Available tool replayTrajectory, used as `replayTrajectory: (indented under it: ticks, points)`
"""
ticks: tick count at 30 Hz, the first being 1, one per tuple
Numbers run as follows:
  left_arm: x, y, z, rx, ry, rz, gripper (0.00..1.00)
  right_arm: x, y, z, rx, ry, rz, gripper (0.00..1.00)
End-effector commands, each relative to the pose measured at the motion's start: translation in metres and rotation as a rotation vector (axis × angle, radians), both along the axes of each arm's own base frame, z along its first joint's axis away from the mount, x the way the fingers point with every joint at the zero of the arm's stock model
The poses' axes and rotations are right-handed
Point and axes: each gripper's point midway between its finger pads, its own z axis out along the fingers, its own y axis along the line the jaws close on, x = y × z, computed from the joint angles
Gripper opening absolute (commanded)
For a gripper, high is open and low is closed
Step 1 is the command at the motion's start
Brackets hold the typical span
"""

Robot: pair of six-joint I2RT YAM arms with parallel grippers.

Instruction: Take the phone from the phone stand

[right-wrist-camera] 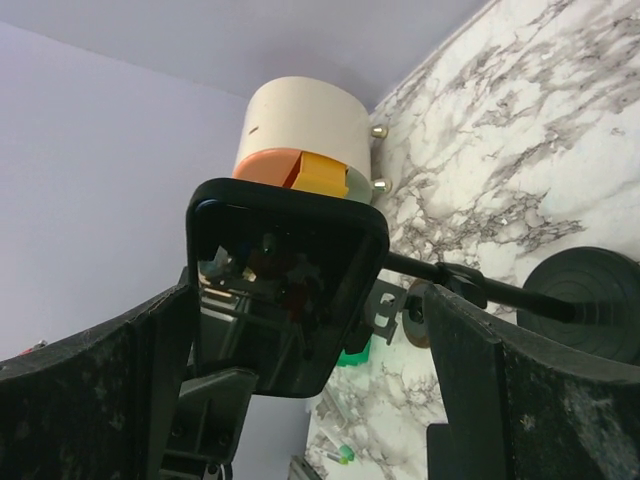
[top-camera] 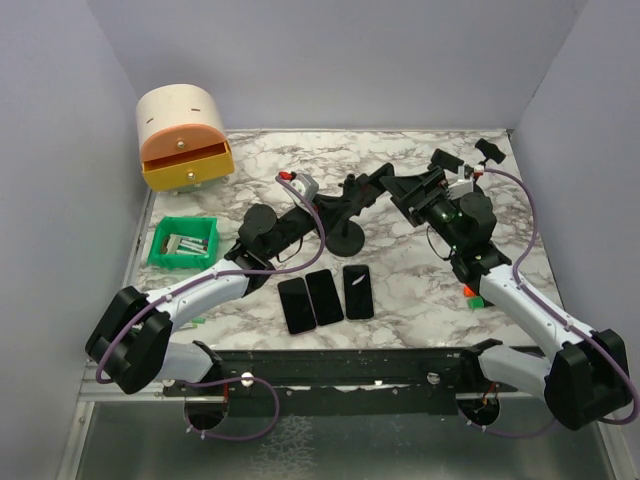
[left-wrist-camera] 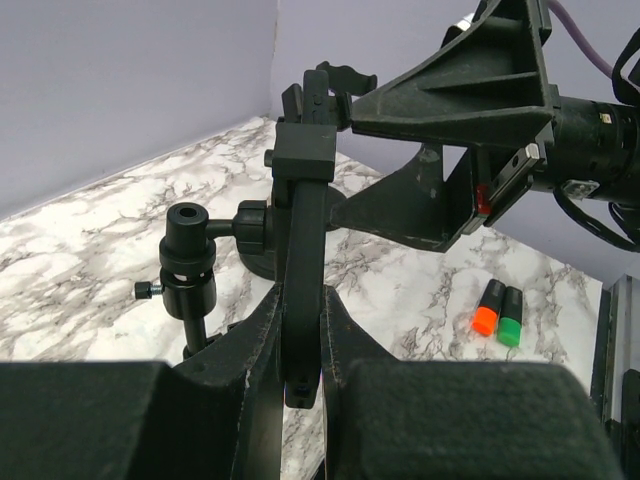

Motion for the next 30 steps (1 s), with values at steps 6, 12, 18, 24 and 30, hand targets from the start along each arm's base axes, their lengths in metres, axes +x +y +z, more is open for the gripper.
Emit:
replayTrajectory:
  ticks: [6, 12, 18, 24, 30]
  points:
    - [-0.007, -0.001, -0.057, 0.104, 0.152, -0.021, 0.00, 0.002, 0.007, 0.028, 0.025, -0.101, 0.048, 1.00]
    - [-0.008, -0.003, -0.055, 0.099, 0.153, -0.032, 0.00, 0.011, 0.010, 0.020, 0.013, -0.079, 0.055, 1.00]
    - [-0.012, -0.003, -0.058, 0.108, 0.149, -0.039, 0.00, 0.017, 0.015, 0.028, 0.034, -0.108, 0.076, 1.00]
    - [-0.013, -0.008, -0.064, 0.118, 0.161, -0.054, 0.00, 0.022, 0.021, 0.035, 0.027, -0.125, 0.108, 0.99]
    - [-0.015, -0.011, -0.066, 0.123, 0.164, -0.068, 0.00, 0.021, 0.022, 0.035, 0.021, -0.140, 0.118, 0.99]
